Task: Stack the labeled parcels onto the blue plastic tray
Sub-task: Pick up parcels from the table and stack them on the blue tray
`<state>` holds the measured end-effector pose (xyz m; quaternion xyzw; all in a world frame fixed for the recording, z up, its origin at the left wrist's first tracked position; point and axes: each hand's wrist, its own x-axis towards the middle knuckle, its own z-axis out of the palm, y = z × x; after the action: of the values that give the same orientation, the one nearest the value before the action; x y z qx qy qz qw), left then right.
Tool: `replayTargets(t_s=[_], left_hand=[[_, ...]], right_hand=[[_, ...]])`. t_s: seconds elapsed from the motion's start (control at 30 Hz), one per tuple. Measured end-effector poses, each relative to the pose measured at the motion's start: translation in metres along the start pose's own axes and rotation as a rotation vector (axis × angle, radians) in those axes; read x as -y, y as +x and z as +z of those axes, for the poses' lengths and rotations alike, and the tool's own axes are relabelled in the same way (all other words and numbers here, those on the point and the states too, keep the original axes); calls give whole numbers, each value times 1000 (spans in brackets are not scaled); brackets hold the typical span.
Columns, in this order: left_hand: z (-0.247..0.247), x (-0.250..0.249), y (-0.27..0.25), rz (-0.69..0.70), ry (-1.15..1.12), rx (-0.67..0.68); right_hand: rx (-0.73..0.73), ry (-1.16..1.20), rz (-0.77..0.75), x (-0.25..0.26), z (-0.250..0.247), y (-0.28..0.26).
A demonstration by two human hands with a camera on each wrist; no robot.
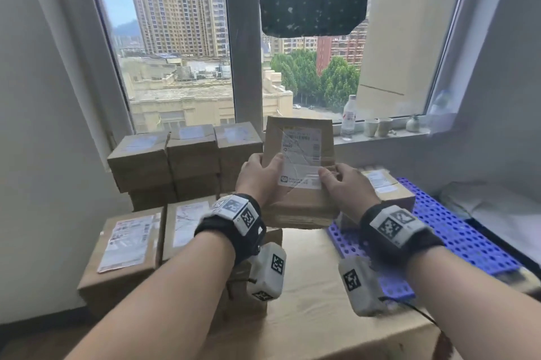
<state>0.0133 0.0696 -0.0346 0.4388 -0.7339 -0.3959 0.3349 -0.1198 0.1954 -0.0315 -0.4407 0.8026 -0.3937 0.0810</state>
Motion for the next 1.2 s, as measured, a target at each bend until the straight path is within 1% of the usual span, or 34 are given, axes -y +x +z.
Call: replayTargets(t_s=[0.13, 0.27, 0.43, 0.53, 0.7, 0.87, 0.97, 1.07, 1.2], left_hand=[[70, -22, 1, 2, -4, 27], [143, -40, 4, -20, -58, 57], [225, -58, 7, -32, -153, 87], [265, -61, 8, -57, -187, 98], [315, -66, 16, -100, -191, 145], [357, -71, 41, -120, -202, 199], [384, -76, 64, -118, -228, 229], [409, -82, 93, -121, -233, 262], [436, -85, 136, -150, -219, 302]], right_hand=[[-1, -20, 53, -54, -43, 11], [17, 12, 76, -111, -85, 23], [31, 74, 104, -182, -124, 40], [33, 129, 119, -216, -140, 48], [32, 144, 171, -262, -149, 68], [2, 169, 251, -299, -152, 99], [-38, 150, 285, -322, -153, 127], [-85, 141, 306, -346, -153, 166], [-125, 182, 338, -374, -153, 213]])
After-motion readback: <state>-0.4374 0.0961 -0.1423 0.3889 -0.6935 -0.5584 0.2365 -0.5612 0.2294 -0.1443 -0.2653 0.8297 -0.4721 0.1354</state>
